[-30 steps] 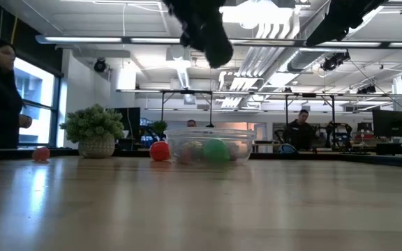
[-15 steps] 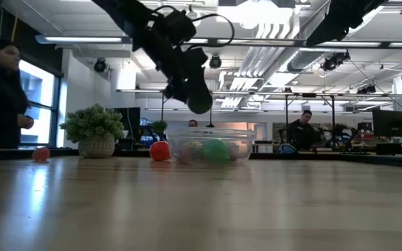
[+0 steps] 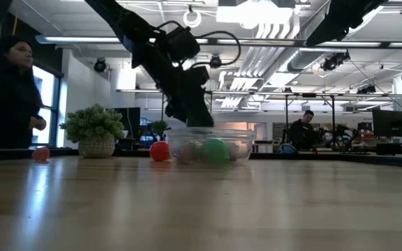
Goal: Pick and placing Produce into tupperware
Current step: Put the green watermelon into the transparent container
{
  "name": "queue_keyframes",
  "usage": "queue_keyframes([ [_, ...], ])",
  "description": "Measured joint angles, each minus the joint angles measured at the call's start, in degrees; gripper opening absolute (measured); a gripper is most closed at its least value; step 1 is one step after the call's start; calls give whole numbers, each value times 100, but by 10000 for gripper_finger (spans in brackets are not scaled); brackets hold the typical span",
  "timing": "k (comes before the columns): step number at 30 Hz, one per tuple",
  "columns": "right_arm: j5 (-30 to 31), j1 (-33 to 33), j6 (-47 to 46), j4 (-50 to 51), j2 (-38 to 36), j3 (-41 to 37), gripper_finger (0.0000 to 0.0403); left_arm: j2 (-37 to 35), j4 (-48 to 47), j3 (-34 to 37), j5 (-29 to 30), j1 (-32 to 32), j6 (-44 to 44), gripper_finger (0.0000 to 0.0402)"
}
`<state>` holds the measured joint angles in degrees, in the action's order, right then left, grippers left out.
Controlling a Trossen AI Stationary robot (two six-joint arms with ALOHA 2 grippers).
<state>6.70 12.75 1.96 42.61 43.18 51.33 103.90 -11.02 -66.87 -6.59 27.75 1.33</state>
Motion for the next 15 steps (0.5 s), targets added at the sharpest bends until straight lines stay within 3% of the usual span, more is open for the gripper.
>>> queue_keyframes([
  [15, 0, 0, 2, 0, -2, 0, 76, 223, -298, 2, 438, -77, -195, 287],
])
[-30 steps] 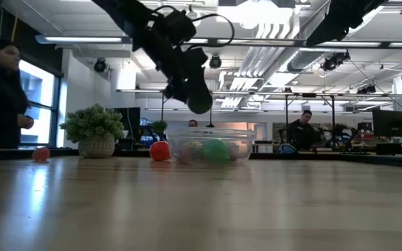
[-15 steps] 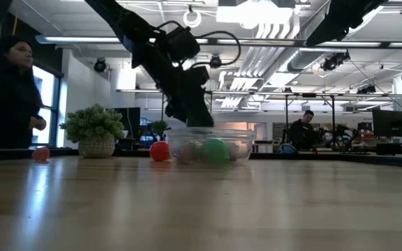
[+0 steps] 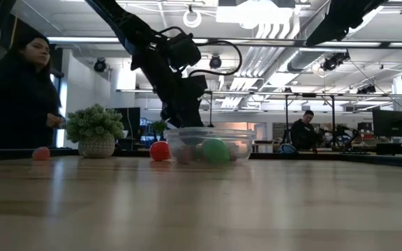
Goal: Pick and placing Produce into tupperware
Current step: Put the green watermelon into the transparent container, then put the red tomato into the transparent container
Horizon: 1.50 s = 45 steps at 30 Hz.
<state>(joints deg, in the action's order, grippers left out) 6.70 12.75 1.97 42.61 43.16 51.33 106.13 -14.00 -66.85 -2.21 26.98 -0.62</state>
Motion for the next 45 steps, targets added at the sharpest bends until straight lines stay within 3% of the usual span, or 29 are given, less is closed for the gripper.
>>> queue_keyframes([
  [9, -1, -1, -2, 0, 1, 0, 76, 0, -26, 0, 48, 0, -44, 296],
  [28, -1, 0, -2, 0, 1, 0, 76, -50, -47, -84, 33, -2, 103, 363],
  [38, -1, 0, 0, 0, 2, 0, 76, -50, -2349, -1429, 38, -2, 224, 365],
  [45, -1, 0, -2, 0, 2, 0, 76, -53, -4472, -2389, 459, -2, 506, 365],
])
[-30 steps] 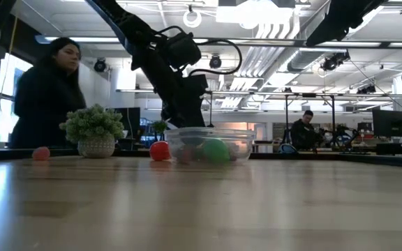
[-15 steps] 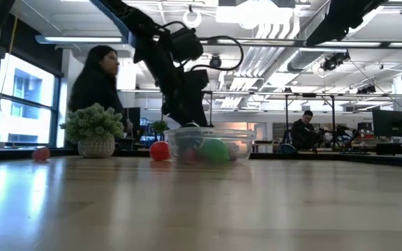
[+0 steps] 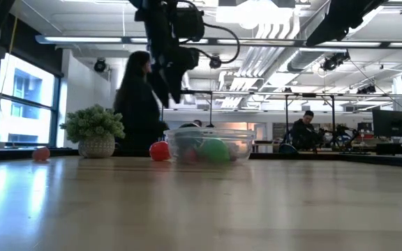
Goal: Pick and placing Produce into tupperware
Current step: Put the red tomato into the transparent container
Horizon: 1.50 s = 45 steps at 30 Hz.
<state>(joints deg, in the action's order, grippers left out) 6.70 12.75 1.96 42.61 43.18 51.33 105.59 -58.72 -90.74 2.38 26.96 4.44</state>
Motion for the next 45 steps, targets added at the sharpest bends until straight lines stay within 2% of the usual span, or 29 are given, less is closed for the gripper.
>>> queue_keyframes([
  [5, 1, -1, 1, 0, -1, 0, 76, -73, -882, 27, 280, 2, 237, 365],
  [9, 2, 0, 0, 0, 0, 0, 76, -118, -1021, 404, 723, 84, 237, 365],
  [14, 2, 0, 0, 0, -2, 0, 76, -137, -901, 865, 1033, 360, -13, 365],
  [18, 0, 0, 0, 0, -1, 0, 76, -135, -253, 1218, 1053, 652, -572, 365],
  [21, 0, -2, 0, 0, -2, 0, 76, -135, 160, 1345, 935, 864, -969, 365],
  [35, 1, 0, 0, 0, 0, -1, 76, -106, 769, 1357, 494, 1249, -2631, 365],
  [41, 0, 0, 0, 0, -2, 0, 76, -106, 967, 1357, -74, 1240, -4226, 365],
  [45, 0, 0, 0, 0, -2, 0, 76, -106, 967, 1357, -169, 1241, -5337, 365],
])
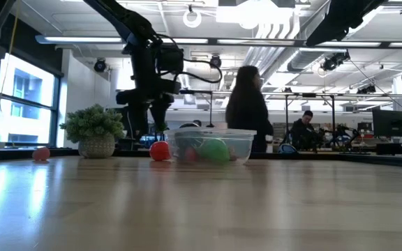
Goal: Pick and placing Produce into tupperware
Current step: Put the red tomato into the transparent container
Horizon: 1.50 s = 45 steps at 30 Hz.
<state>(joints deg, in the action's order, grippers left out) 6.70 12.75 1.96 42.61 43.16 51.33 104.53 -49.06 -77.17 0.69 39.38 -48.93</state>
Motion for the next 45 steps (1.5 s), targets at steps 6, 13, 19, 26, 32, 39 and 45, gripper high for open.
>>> queue_keyframes([
  [6, 0, 0, 0, 0, 0, 0, 76, 0, 226, 0, -13, -2, -821, 365],
  [13, 2, -2, 0, 0, 2, -2, 76, 266, 291, -4, -130, 0, -1258, 365],
  [19, 1, 0, 0, 0, 1, 0, 76, 552, 537, -4, -26, 0, -1239, 365],
  [26, 0, -1, 0, 0, 0, 0, 76, 919, 572, -2, -99, -2, -1237, 365],
  [32, 0, 0, 0, 0, 0, 0, 76, 1052, 599, -2, -86, -2, -1231, 365],
  [39, 0, 0, 0, 0, 2, 0, 76, 1056, 744, 0, -261, -2, -903, 365],
  [45, 1, -1, 0, 0, 1, 0, 76, 1056, 879, 0, -284, -2, -802, 365],
])
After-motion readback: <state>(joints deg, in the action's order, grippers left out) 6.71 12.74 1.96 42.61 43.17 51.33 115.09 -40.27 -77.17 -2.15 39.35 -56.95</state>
